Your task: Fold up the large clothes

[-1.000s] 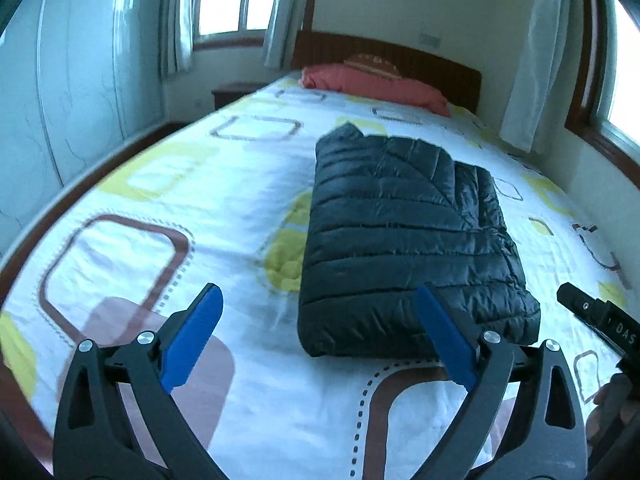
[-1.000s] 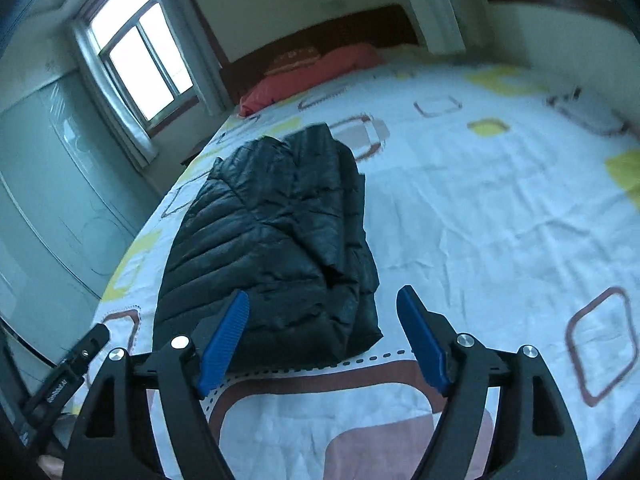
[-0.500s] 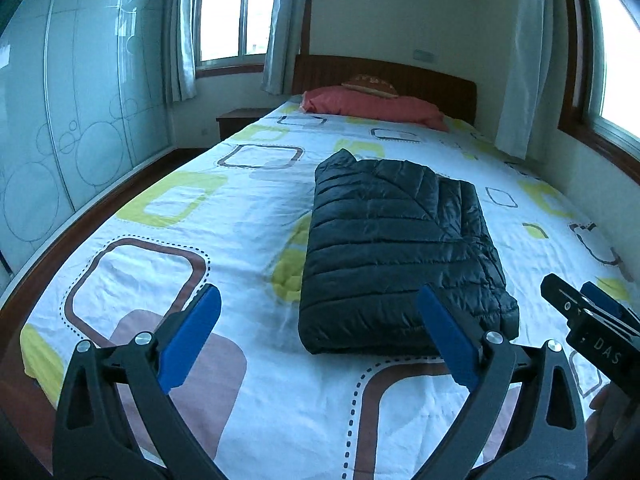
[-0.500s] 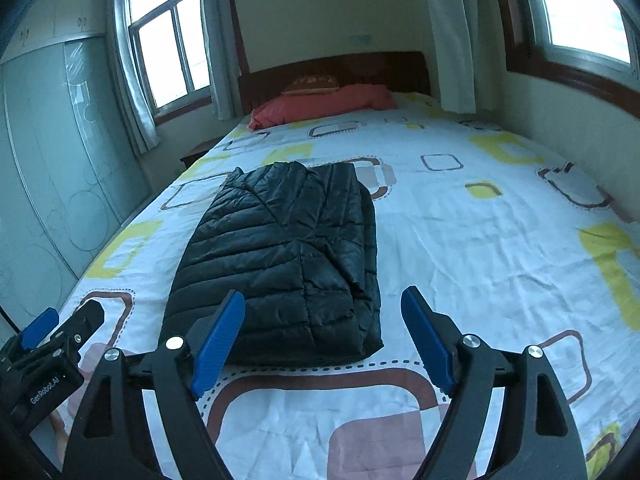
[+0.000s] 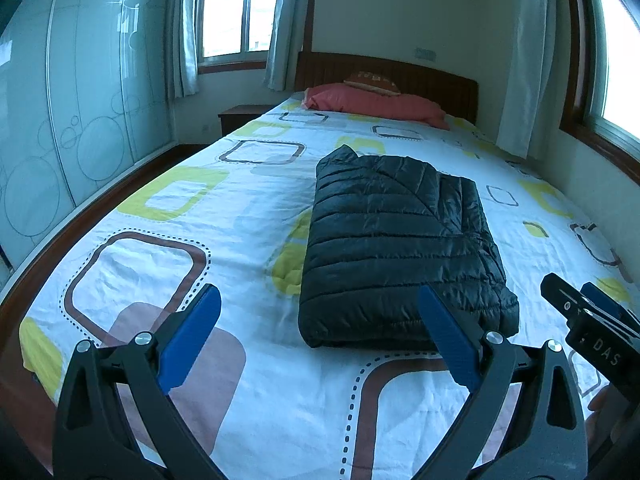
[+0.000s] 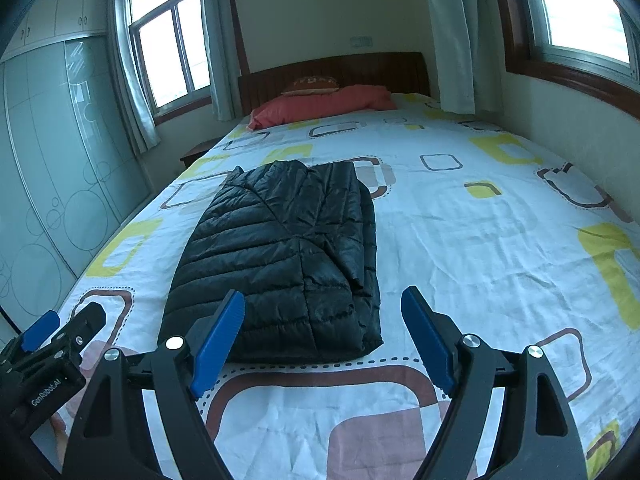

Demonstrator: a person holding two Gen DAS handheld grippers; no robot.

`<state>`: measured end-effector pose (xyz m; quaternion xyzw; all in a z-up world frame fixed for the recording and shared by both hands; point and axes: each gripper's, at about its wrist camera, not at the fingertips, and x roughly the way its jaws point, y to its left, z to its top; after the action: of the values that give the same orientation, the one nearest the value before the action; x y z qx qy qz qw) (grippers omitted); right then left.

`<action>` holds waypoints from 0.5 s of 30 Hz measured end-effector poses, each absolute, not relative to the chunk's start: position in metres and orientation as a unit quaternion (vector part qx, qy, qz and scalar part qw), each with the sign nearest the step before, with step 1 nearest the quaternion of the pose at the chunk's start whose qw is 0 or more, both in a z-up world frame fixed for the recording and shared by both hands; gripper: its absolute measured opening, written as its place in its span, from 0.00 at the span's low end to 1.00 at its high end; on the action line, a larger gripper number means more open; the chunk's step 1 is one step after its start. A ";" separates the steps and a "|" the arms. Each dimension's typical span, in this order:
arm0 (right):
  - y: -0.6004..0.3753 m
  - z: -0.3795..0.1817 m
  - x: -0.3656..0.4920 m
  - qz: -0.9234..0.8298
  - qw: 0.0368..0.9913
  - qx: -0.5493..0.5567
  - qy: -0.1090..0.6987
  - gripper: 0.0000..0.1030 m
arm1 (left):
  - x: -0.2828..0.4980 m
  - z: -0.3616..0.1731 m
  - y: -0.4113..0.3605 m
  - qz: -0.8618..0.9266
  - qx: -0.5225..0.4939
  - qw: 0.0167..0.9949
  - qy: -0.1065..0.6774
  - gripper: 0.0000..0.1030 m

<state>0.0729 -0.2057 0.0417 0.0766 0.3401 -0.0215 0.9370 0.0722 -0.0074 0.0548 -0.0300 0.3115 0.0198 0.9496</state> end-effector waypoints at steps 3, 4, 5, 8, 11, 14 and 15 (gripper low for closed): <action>-0.204 0.041 0.073 -0.021 0.937 0.077 0.339 0.77 | 0.072 0.055 -0.007 0.020 -0.030 0.950 0.311 0.96; -0.204 0.040 0.073 -0.021 0.937 0.077 0.340 0.77 | 0.072 0.054 -0.007 0.020 -0.030 0.950 0.311 0.96; -0.204 0.041 0.073 -0.023 0.937 0.076 0.341 0.77 | 0.072 0.054 -0.007 0.019 -0.029 0.949 0.312 0.96; -0.204 0.041 0.073 -0.022 0.937 0.076 0.340 0.77 | 0.072 0.054 -0.007 0.021 -0.031 0.949 0.312 0.96; -0.204 0.040 0.073 -0.022 0.937 0.077 0.340 0.77 | 0.072 0.054 -0.007 0.021 -0.031 0.949 0.312 0.96; -0.204 0.040 0.073 -0.022 0.937 0.077 0.340 0.77 | 0.071 0.052 -0.008 0.022 -0.031 0.949 0.313 0.96; -0.204 0.040 0.073 -0.021 0.937 0.077 0.340 0.77 | 0.071 0.052 -0.009 0.022 -0.031 0.949 0.313 0.96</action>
<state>0.0728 -0.2042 0.0400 0.0773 0.3404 -0.0212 0.9369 0.0711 -0.0088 0.0518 -0.0308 0.3129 0.0219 0.9490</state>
